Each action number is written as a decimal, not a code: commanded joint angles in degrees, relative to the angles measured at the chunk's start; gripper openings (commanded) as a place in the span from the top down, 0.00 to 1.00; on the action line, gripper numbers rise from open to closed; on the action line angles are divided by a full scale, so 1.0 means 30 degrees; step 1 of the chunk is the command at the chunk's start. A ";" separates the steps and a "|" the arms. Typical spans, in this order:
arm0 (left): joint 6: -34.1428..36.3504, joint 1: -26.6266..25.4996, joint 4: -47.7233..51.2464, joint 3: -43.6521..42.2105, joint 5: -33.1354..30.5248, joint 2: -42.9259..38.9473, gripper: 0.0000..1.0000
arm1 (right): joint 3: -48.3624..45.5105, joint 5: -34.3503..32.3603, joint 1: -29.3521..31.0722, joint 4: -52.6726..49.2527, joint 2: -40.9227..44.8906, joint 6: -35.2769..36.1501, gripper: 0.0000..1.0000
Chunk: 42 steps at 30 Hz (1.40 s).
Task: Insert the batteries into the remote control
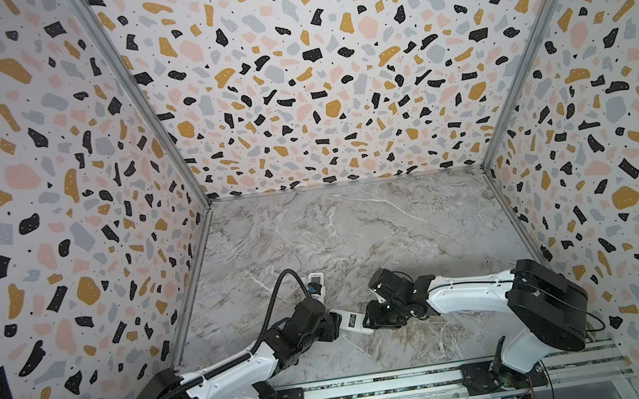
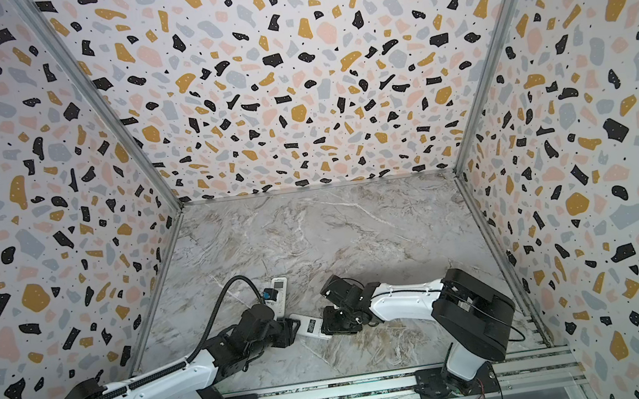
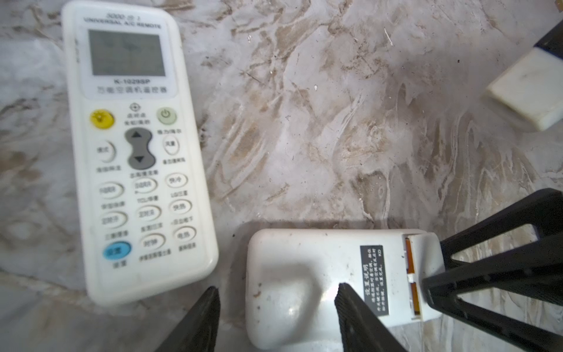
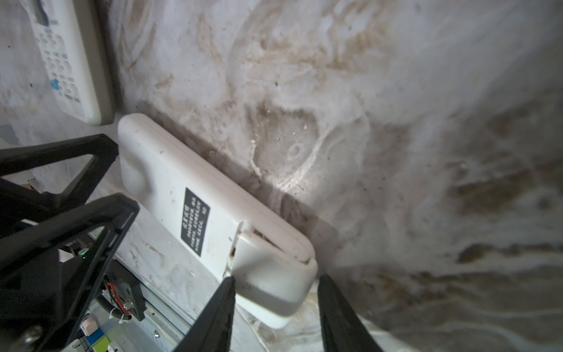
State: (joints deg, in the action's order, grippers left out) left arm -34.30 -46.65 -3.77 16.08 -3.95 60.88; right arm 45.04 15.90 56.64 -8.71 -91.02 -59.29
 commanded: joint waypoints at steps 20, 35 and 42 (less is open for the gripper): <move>-0.0086 -0.0414 -0.1175 -0.0247 -0.0164 0.0386 0.34 | -0.0364 0.0602 -0.0080 0.0335 -0.0299 -0.1583 0.67; -0.0140 -0.0415 -0.1803 -0.0525 0.0798 0.1421 0.42 | -0.0980 0.1164 -0.0017 0.1293 0.0371 -0.3394 0.66; -0.0050 -0.0415 -0.2058 -0.0605 0.1460 0.1861 0.52 | -0.1476 0.1263 -0.0241 0.1921 0.0610 -0.3939 0.68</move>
State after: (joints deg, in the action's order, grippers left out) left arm -35.27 -47.33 -9.61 15.33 -2.46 65.43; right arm 41.58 19.25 56.10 -3.53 -90.43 -69.97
